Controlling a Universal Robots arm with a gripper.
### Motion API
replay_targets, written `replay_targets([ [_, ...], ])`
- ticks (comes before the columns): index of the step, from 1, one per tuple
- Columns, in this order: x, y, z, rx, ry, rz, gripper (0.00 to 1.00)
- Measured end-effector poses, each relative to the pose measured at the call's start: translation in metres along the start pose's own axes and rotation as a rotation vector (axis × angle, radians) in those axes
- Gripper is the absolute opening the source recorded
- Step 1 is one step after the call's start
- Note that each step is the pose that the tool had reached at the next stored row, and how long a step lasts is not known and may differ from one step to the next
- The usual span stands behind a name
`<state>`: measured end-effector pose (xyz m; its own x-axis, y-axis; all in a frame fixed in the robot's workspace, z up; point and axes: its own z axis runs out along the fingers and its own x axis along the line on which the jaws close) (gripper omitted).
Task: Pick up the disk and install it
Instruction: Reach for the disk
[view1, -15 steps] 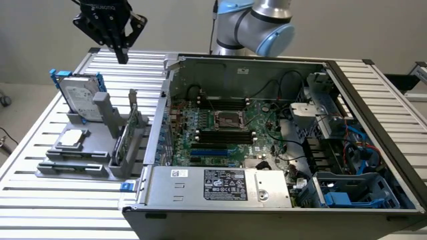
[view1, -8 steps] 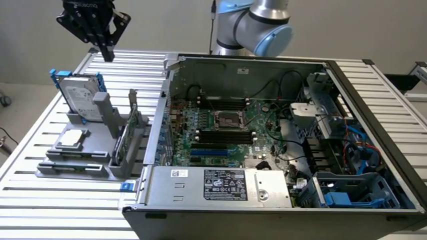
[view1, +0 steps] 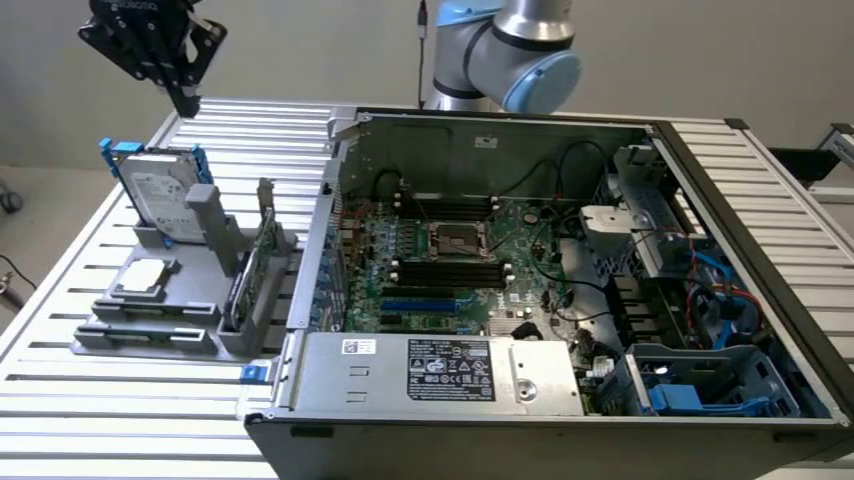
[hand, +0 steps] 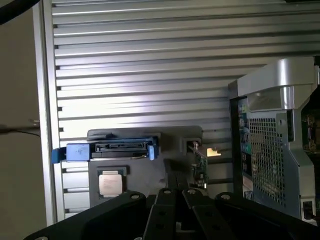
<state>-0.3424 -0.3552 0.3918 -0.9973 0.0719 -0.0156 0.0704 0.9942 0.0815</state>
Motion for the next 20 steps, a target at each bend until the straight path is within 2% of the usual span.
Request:
replay_targets([
  [9,0.042,0.0079,0.0034,-0.0015,0.0001,0.0,0.11],
  [20,0.09,0.0254,0.0087,-0.0016,0.0,-0.001,0.11],
])
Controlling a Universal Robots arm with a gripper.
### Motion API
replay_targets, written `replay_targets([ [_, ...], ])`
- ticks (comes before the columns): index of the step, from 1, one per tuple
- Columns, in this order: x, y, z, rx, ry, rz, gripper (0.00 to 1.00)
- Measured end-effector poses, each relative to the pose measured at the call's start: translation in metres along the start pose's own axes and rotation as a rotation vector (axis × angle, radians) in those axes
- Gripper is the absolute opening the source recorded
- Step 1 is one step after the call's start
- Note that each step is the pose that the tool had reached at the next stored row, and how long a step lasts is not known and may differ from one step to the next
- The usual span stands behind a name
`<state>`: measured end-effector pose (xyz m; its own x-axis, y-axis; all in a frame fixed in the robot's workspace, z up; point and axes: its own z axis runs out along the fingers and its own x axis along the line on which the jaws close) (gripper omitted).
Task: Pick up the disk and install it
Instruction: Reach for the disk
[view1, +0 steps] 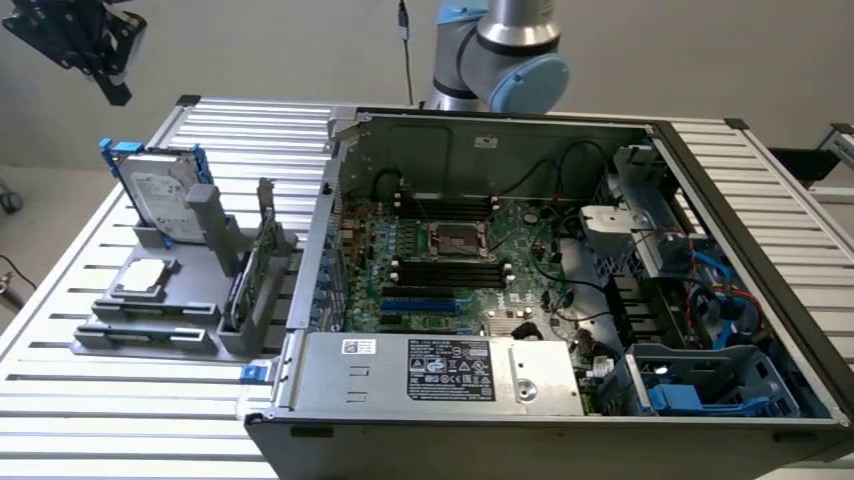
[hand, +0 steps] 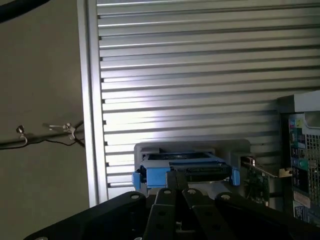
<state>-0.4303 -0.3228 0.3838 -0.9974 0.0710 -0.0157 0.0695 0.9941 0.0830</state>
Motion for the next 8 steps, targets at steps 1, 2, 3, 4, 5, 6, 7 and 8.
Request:
replay_targets([
  [1,0.0028,0.0015,0.0003,0.0,0.0,-0.001,0.11],
  [2,0.0047,0.0028,0.0006,0.0002,0.0002,-0.003,0.11],
  [3,0.0057,0.0043,0.0008,0.0013,0.0003,-0.006,0.11],
  [4,0.0063,0.0054,0.0008,0.0024,0.0005,-0.008,0.11],
  [5,0.0064,0.0055,0.0008,0.0025,0.0005,-0.008,0.11],
  [6,0.0064,0.0055,0.0008,0.0026,0.0005,-0.008,0.11],
  [7,0.0064,0.0055,0.0008,0.0026,0.0006,-0.008,0.11],
  [8,0.0064,0.0056,0.0008,0.0026,0.0005,-0.008,0.11],
])
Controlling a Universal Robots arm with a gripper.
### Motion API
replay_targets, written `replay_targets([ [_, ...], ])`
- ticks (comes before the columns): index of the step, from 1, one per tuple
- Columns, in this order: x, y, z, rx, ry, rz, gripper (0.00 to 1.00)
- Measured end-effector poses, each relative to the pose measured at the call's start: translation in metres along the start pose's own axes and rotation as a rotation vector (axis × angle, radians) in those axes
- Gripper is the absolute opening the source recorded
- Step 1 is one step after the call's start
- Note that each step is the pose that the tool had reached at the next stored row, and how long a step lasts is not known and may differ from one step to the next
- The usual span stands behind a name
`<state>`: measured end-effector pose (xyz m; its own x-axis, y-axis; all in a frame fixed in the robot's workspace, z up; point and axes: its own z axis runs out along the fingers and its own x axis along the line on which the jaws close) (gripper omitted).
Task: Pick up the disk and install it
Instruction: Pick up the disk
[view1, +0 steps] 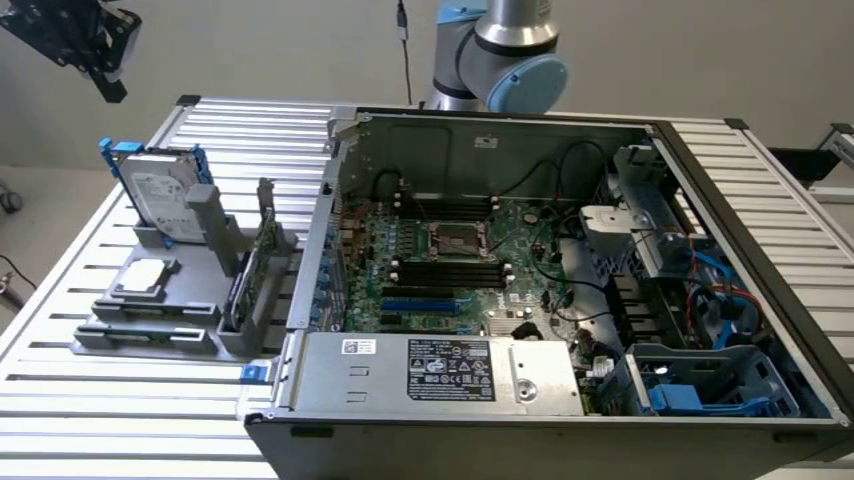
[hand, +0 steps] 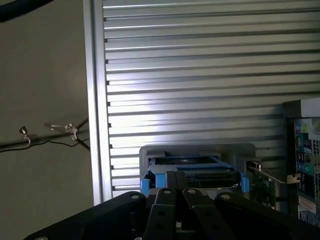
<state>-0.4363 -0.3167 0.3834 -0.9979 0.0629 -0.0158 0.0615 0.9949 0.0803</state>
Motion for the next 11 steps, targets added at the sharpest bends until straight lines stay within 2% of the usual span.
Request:
replay_targets([
  [11,-0.0001,0.0,0.0004,0.0,-0.0001,0.0,0.11],
])
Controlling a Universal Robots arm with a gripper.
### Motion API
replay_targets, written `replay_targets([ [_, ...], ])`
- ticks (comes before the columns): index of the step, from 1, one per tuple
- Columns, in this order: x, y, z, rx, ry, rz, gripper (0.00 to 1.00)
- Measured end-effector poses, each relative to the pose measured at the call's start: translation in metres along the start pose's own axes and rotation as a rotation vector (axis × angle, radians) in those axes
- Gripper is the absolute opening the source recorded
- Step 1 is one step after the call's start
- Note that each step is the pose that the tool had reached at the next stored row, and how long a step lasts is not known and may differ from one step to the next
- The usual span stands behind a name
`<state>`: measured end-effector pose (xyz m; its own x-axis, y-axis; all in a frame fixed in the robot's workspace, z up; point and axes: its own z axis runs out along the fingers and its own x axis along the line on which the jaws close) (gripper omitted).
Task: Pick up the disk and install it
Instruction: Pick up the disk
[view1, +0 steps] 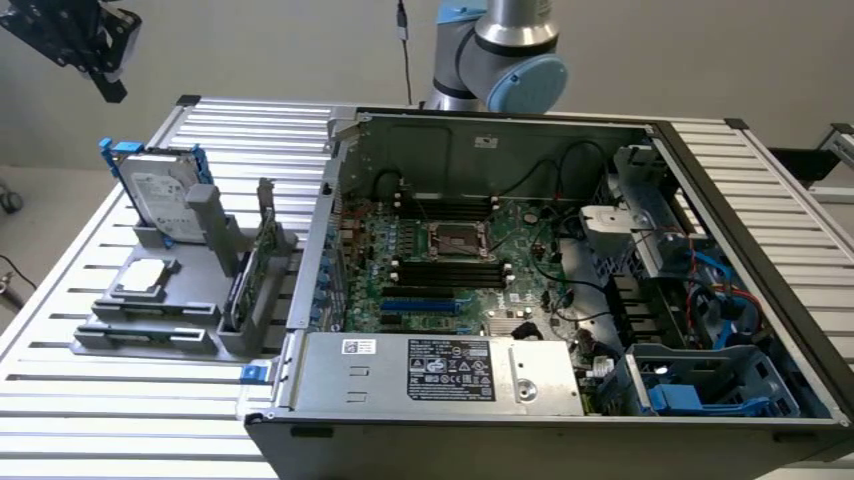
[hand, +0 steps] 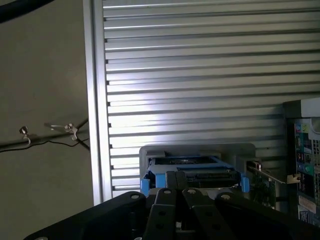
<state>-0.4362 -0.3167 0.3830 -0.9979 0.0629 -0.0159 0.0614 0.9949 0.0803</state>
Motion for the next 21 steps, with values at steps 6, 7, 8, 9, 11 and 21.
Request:
replay_targets([
  [6,0.0001,-0.0004,0.0031,-0.0006,0.0108,-0.066,0.11],
  [7,0.0001,-0.0004,0.0036,-0.0008,0.0135,-0.083,0.11],
  [8,0.0001,-0.0005,0.0041,-0.001,0.016,-0.101,0.11],
  [9,0.0001,-0.0005,0.0046,-0.0012,0.0185,-0.119,0.11],
  [11,0.0001,-0.0006,0.0055,-0.0015,0.023,-0.155,0.11],
  [21,0.0002,-0.0008,0.0083,-0.0025,0.039,-0.337,0.11],
])
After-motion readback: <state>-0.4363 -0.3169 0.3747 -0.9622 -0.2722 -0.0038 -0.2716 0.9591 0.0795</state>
